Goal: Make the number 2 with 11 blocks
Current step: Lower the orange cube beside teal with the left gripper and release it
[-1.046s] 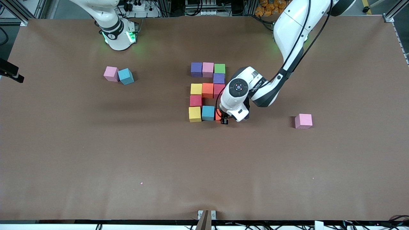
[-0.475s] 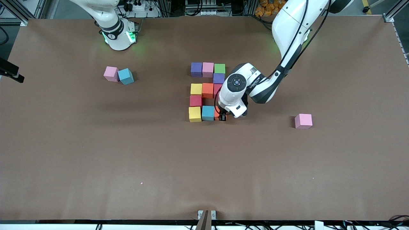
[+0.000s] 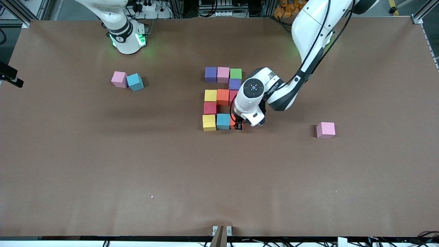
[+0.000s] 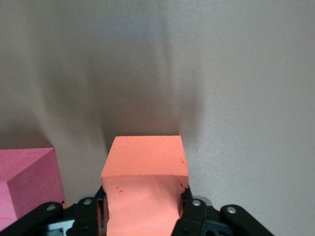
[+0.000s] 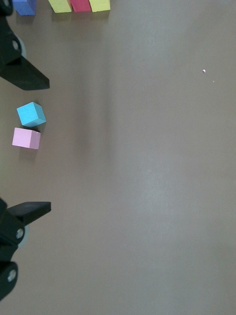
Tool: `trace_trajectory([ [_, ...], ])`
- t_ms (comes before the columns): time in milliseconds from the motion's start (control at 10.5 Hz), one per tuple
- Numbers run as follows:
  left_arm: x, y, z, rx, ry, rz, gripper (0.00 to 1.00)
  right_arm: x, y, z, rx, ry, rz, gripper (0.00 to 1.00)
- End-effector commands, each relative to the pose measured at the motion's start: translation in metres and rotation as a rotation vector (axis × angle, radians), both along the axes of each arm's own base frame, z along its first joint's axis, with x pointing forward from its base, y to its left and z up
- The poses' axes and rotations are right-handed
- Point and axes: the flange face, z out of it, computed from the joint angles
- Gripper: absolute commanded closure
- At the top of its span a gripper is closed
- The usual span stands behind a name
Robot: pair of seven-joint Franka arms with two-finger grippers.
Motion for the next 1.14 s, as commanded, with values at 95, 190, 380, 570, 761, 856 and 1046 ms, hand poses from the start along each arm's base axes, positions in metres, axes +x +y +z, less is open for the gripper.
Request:
trace_trajectory([
  [95, -0.007, -0.002, -0.001, 0.005, -0.022, 0.001, 0.82, -0.003, 0.0, 0.008, 0.014, -0.002, -0.013, 0.0],
  [190, -0.008, -0.003, -0.001, 0.005, -0.022, -0.001, 0.82, -0.005, -0.003, 0.016, 0.014, -0.018, -0.019, 0.0],
  [380, -0.009, -0.004, -0.001, 0.006, -0.023, -0.004, 0.82, -0.006, -0.003, 0.018, 0.014, -0.012, -0.018, 0.0],
  [570, -0.007, -0.003, -0.001, 0.005, -0.024, -0.002, 0.75, -0.006, -0.003, 0.019, 0.014, -0.01, -0.015, 0.0],
  [761, -0.007, -0.004, -0.001, 0.009, -0.029, -0.009, 0.03, -0.005, 0.003, 0.018, 0.012, -0.01, -0.008, 0.0],
  [856, -0.007, -0.002, -0.001, 0.012, -0.03, -0.022, 0.0, -0.005, 0.003, 0.018, 0.011, -0.01, -0.003, 0.0],
  [1046, -0.006, -0.003, 0.004, 0.008, -0.035, -0.024, 0.0, -0.006, -0.004, 0.019, 0.009, -0.01, -0.013, 0.0],
])
